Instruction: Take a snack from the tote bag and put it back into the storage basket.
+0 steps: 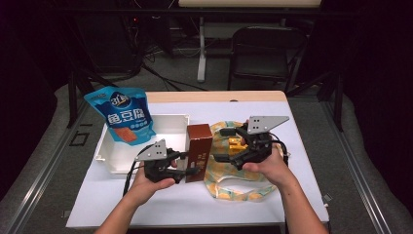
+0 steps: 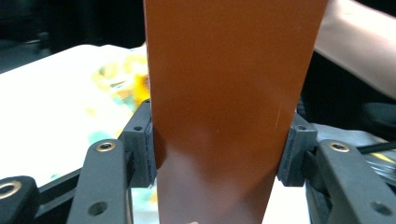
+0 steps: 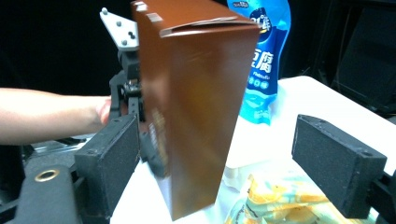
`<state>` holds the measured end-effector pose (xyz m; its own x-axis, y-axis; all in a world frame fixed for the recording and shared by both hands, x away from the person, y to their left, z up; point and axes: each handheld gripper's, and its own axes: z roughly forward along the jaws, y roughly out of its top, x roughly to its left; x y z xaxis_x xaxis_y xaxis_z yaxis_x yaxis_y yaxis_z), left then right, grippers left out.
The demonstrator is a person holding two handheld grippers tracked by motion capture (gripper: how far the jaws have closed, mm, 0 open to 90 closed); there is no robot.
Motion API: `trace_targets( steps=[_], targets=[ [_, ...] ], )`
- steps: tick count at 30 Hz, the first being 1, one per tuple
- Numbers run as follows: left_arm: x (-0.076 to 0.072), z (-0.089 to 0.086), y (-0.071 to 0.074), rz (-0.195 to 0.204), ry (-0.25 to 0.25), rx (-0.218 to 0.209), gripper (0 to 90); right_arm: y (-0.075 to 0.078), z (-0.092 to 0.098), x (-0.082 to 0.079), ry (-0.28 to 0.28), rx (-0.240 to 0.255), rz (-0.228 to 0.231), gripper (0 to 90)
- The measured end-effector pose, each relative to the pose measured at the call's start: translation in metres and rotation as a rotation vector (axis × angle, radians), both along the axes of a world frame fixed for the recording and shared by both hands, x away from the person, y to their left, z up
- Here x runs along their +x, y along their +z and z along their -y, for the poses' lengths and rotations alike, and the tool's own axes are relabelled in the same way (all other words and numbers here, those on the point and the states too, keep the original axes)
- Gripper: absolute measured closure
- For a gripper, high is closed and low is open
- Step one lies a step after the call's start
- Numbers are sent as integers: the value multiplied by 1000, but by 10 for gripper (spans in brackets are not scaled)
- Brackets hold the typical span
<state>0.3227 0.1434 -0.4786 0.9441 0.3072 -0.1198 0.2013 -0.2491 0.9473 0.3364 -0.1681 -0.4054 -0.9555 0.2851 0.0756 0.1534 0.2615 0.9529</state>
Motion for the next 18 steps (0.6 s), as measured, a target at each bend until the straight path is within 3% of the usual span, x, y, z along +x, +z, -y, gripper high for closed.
trace_targets(
  steps=[5, 10, 18],
  targets=[
    [-4, -13, 0, -11, 46, -4, 441, -9, 5, -11, -66, 0, 27, 154],
    [-8, -29, 2, -8, 100, 10, 441, -22, 18, -21, -142, 21, 26, 152],
    [-8, -55, -3, -35, 189, 28, 440, -46, 39, -38, -241, 35, 24, 151]
  ],
)
